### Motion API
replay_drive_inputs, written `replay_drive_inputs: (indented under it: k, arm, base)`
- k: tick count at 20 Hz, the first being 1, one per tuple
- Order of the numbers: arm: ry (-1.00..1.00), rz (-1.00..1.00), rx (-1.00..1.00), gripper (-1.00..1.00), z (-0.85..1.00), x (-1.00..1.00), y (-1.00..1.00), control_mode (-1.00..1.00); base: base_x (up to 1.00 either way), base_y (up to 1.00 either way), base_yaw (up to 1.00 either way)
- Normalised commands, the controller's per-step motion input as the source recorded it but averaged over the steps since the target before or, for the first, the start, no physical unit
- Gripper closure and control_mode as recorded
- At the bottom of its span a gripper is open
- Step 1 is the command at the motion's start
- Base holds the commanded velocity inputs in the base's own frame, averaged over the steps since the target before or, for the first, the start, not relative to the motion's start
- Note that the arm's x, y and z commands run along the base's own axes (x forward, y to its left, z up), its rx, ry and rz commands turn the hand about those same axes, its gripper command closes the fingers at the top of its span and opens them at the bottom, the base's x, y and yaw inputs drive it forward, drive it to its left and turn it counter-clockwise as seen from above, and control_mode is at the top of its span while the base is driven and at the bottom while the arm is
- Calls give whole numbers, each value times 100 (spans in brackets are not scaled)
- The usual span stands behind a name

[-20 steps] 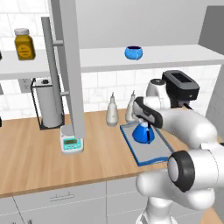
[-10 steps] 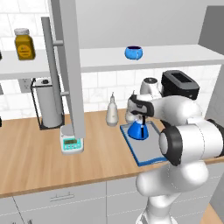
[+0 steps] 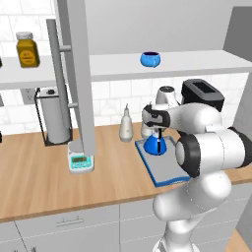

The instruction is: Pick the kettle from the counter and place it on the tray. Then pick the mug from the cabinet and place it on the tray. Then close the cabinet doors.

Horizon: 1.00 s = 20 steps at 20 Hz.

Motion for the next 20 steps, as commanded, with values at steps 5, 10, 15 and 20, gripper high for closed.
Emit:
replay_drive_inputs:
  k: [5, 10, 15, 20]
  arm:
    - [0, 0, 0, 100, -18, 1, 0, -100]
    - [0, 0, 0, -100, -6, 0, 0, -100]
    - [0, 0, 0, -100, 0, -6, 0, -100]
    - [-5, 0, 6, -100, 13, -40, 0, -100]
  base:
    - [0, 0, 0]
    - [0, 0, 0]
    - [0, 0, 0]
    - [0, 0, 0]
